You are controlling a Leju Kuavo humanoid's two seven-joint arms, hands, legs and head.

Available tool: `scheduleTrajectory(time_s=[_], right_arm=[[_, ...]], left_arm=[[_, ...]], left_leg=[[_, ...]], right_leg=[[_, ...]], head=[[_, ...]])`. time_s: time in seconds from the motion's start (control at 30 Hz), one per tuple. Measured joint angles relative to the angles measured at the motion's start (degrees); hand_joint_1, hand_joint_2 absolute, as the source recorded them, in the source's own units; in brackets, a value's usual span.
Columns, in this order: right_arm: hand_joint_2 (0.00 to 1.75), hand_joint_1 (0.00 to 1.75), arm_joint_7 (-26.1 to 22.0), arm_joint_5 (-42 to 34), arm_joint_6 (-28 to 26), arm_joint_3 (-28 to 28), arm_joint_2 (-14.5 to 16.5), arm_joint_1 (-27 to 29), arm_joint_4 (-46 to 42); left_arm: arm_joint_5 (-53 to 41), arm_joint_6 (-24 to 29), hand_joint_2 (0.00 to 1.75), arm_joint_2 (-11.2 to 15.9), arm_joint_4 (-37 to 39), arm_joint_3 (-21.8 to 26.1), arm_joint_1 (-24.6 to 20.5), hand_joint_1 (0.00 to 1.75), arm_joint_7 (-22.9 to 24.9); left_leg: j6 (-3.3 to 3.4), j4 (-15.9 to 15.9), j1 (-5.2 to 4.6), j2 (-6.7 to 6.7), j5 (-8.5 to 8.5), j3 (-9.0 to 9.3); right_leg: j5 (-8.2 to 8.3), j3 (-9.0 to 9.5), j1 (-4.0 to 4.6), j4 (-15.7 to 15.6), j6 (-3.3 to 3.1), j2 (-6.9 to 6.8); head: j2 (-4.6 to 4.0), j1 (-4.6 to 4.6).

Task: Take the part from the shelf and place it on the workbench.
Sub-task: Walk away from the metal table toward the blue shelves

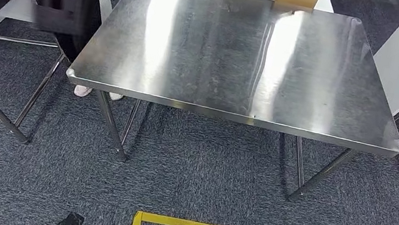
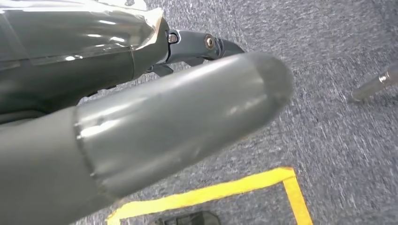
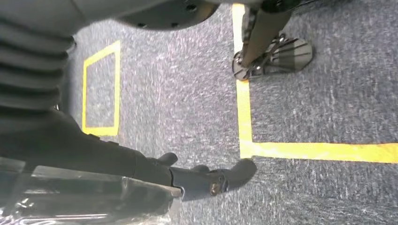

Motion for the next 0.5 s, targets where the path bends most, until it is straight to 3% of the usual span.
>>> scheduleTrajectory(time_s=[0.03, 0.07, 0.1, 0.13, 0.17, 0.2, 0.23, 0.27, 0.3, 0.33, 0.4, 0.43, 0.5], right_arm=[[1.75, 0.0, 0.04, 0.0, 0.01, 0.01, 0.05, -0.01, 0.02], [1.75, 0.0, 0.08, 0.0, 0.0, 0.01, 0.09, 0.01, 0.03], [1.75, 0.0, 0.1, -0.01, 0.0, 0.02, 0.09, -0.01, 0.04], [1.75, 0.0, 0.1, -0.02, -0.01, 0.03, 0.07, 0.02, 0.04], [1.75, 0.0, 0.11, -0.03, -0.01, 0.04, 0.07, 0.03, 0.04], [1.75, 0.0, 0.1, -0.05, -0.03, 0.04, 0.07, 0.03, 0.04], [1.75, 0.0, 0.1, -0.07, -0.06, 0.04, 0.07, 0.04, 0.04], [1.75, 0.0, 0.1, -0.08, -0.1, 0.04, 0.08, 0.05, 0.04], [1.75, 0.0, 0.1, -0.08, -0.15, 0.05, 0.11, 0.04, 0.04], [1.75, 0.0, 0.1, -0.08, -0.19, 0.08, 0.23, 0.03, 0.04], [1.75, 0.0, 0.08, -0.08, -0.27, 0.17, 0.46, -0.01, 0.04], [1.75, 0.0, 0.07, -0.08, -0.31, 0.21, 0.57, -0.04, 0.04], [1.75, 0.0, 0.06, -0.09, -0.34, 0.23, 0.59, -0.02, 0.04]], left_arm=[[0.0, -0.01, 0.0, 0.03, 0.02, 0.0, 0.06, 0.0, 0.01], [0.0, -0.01, 0.0, 0.06, 0.03, 0.0, 0.12, 0.0, 0.01], [-0.01, -0.02, 0.0, 0.07, 0.04, 0.0, 0.14, 0.0, 0.01], [-0.03, -0.02, 0.0, 0.08, 0.04, 0.0, 0.15, 0.0, 0.01], [-0.07, -0.03, 0.0, 0.1, 0.04, 0.0, 0.15, 0.0, 0.01], [-0.1, -0.03, 0.0, 0.12, 0.04, 0.0, 0.14, 0.0, 0.01], [-0.13, -0.03, 0.0, 0.14, 0.04, 0.0, 0.13, 0.0, 0.01], [-0.15, -0.03, 0.0, 0.14, 0.04, 0.0, 0.12, 0.0, 0.02], [-0.15, -0.03, 0.0, 0.15, 0.03, 0.01, 0.05, 0.0, 0.02], [-0.15, -0.02, 0.0, 0.22, -0.04, 0.01, -0.07, 0.0, 0.03], [-0.15, 0.0, 0.0, 0.32, -0.17, 0.01, -0.41, 0.0, 0.02], [-0.15, 0.01, 0.0, 0.37, -0.23, 0.0, -0.53, 0.0, 0.02], [-0.15, 0.01, 0.0, 0.28, -0.24, -0.01, -0.6, 0.0, 0.03]], left_leg=[[-0.38, 0.66, 0.17, -0.11, -1.49, -0.42], [-0.63, 2.21, 0.3, -0.23, -4.11, -0.93], [-0.86, 4.99, 0.45, -0.3, -7.77, -1.52], [-1.11, 8.49, 0.51, -0.3, -11.04, -2.01], [-1.33, 12.25, 0.54, -0.31, -12.9, -2.35], [-1.46, 15.34, 0.55, -0.31, -13.28, -2.37], [-1.45, 16.75, 0.55, -0.31, -12.13, -1.63], [-1.29, 16.17, 0.54, -0.33, -10.38, 0.08], [-0.94, 13.46, 0.49, -0.38, -9.13, 2.83], [-0.37, 9.06, 0.36, -0.45, -9.26, 6.35], [0.68, 1.4, -0.05, -0.54, -11.19, 11.57], [1.18, -0.6, -0.34, -0.52, -11.86, 12.54], [2.02, -1.63, -0.58, -0.37, -10.39, 11.78]], right_leg=[[0.81, -0.69, -0.23, 0.0, -0.85, -0.11], [1.73, -1.5, -0.44, -0.07, -1.48, -0.25], [2.62, -2.41, -0.42, -0.01, -1.97, -0.36], [3.48, -3.34, -0.23, 0.08, -2.28, -0.42], [4.31, -4.37, -0.02, 0.28, -2.35, -0.47], [5.09, -5.48, 0.17, 0.59, -2.36, -0.49], [5.79, -6.7, 0.3, 1.06, -2.3, -0.49], [6.42, -8.05, 0.43, 1.61, -2.19, -0.49], [6.96, -9.23, 0.51, 2.17, -2.08, -0.46], [7.48, -10.19, 0.63, 2.63, -1.9, -0.45], [8.55, -10.95, 0.62, 2.87, -1.29, -0.58], [9.17, -11.0, 0.5, 2.7, -0.87, -0.67], [10.17, -11.21, 0.4, 2.25, -0.13, -0.75]], head=[[0.0, -0.05], [0.0, -0.17], [0.0, -0.27], [0.0, -0.37], [0.0, -0.42], [0.0, -0.4], [0.0, -0.43], [0.0, -0.44], [0.0, -0.46], [0.0, -0.45], [0.0, -0.35], [0.0, -0.43], [0.0, -0.6]])
